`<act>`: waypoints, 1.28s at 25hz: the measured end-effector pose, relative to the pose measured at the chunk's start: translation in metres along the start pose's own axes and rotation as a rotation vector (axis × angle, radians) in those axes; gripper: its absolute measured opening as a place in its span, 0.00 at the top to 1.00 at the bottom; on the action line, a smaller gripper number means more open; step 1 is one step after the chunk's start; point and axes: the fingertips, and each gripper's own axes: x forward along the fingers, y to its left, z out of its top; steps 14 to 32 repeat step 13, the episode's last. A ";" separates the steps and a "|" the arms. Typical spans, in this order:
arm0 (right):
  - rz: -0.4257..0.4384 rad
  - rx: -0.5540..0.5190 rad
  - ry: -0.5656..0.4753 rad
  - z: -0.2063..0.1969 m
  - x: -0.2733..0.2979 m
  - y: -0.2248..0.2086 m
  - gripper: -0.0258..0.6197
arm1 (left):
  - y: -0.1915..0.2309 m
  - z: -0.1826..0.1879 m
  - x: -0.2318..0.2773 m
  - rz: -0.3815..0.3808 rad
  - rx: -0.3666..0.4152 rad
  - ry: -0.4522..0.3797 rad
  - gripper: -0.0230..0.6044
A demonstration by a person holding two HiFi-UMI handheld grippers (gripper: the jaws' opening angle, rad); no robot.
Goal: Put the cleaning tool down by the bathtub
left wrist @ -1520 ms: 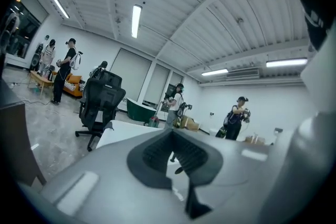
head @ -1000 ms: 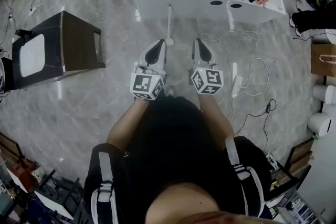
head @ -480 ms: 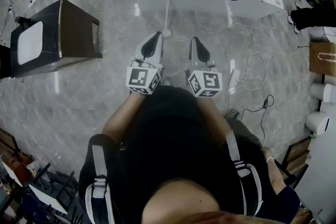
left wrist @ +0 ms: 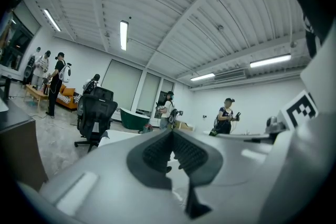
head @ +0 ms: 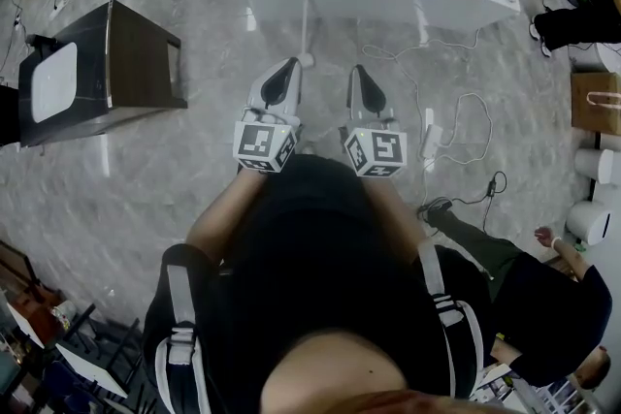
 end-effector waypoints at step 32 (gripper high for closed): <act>-0.003 0.010 -0.003 0.006 0.003 -0.008 0.96 | -0.001 0.001 0.006 0.004 -0.001 -0.003 0.95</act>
